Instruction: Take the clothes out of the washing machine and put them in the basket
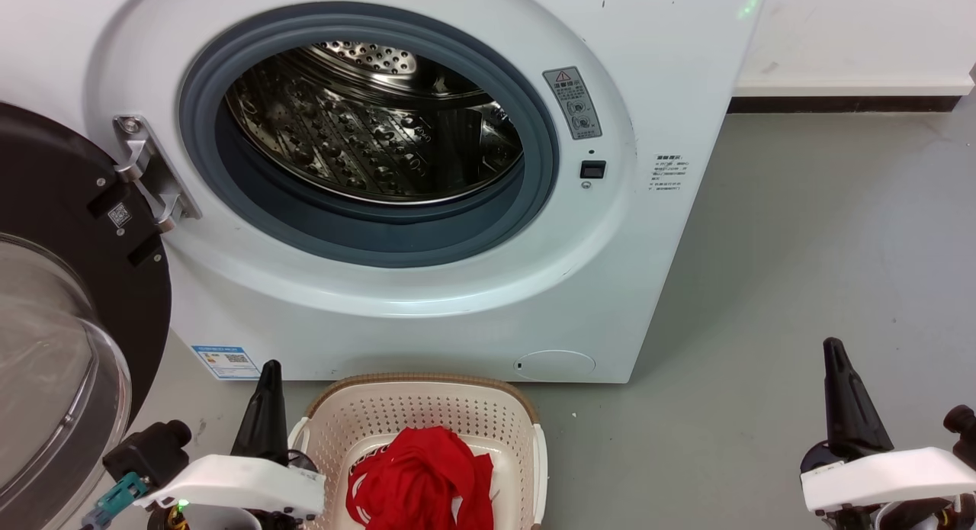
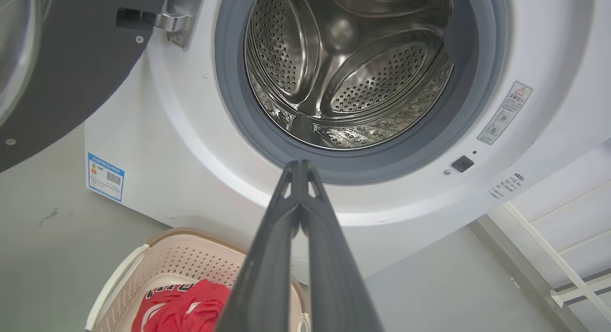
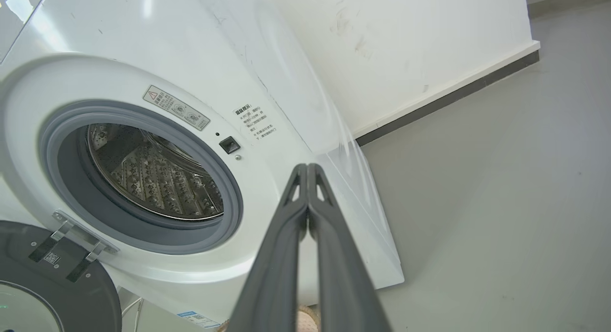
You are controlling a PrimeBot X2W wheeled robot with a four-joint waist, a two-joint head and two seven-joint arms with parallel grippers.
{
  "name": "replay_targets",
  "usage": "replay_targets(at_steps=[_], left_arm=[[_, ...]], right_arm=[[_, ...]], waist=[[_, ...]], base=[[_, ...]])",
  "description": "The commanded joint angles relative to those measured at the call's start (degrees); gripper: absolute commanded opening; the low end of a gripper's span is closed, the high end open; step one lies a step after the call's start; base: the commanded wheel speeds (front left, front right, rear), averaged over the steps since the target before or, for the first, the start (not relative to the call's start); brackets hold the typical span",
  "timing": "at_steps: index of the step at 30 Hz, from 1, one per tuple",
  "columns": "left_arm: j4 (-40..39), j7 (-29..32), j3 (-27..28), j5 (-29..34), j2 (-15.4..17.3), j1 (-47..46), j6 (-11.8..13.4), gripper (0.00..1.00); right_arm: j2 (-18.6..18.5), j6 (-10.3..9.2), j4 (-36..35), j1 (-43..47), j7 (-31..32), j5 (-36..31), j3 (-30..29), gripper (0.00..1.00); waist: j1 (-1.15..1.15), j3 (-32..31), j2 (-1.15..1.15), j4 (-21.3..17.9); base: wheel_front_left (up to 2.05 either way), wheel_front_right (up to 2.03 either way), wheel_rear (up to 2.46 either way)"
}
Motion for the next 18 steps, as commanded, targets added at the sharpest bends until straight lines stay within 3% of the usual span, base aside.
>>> replay_targets(at_steps=[1,18], left_arm=[[-0.4,0.3,0.2,-1.5,0.0,-1.8,-0.4,0.00],[1.2,3.6,1.5,-15.4,0.0,-2.9,-1.2,0.00]], right_arm=[[-0.6,-0.01,-0.4,-1.9,0.2,1.8,0.0,0.00],[-0.8,-0.01,1.8,-3.2,3.2,16.6,0.0,0.00]], waist=[[0.00,0.0,0.00,0.0],[0.00,-0.6,0.00,0.0]], base=[[0.00,0.00,0.00],[0.00,0.00,0.00]])
